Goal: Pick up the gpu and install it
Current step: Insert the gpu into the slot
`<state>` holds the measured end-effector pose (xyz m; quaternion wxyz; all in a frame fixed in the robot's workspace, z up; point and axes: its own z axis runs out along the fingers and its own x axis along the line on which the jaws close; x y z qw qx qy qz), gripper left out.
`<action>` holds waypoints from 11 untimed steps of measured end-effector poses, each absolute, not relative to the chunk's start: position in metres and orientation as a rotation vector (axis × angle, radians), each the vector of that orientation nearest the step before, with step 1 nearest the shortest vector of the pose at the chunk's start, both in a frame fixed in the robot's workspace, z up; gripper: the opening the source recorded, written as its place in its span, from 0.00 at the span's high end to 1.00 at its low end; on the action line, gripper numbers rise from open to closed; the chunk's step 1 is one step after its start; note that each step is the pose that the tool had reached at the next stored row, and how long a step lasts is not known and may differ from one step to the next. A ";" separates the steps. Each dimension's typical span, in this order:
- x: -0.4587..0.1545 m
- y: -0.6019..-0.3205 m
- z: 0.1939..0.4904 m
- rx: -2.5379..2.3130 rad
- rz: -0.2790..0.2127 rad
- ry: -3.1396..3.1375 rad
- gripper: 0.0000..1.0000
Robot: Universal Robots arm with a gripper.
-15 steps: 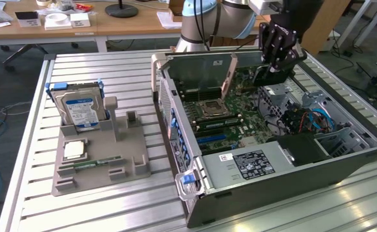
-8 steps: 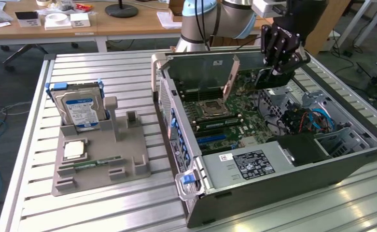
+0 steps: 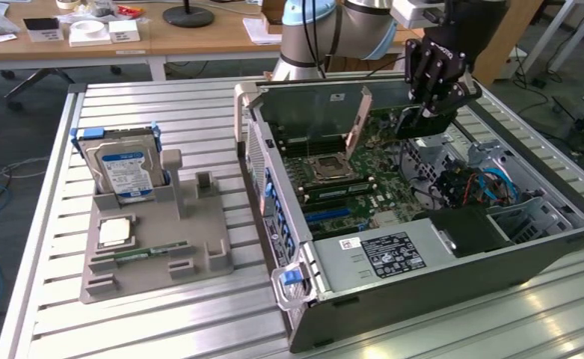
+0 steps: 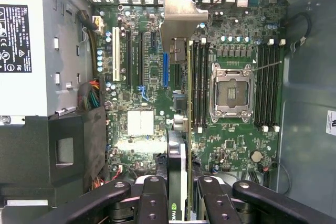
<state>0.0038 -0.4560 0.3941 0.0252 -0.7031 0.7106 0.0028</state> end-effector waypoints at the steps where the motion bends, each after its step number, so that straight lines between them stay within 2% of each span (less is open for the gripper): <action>1: 0.004 -0.456 0.394 -2.174 0.009 2.197 0.73; 11: 0.004 -0.458 0.392 -2.173 0.011 2.196 0.73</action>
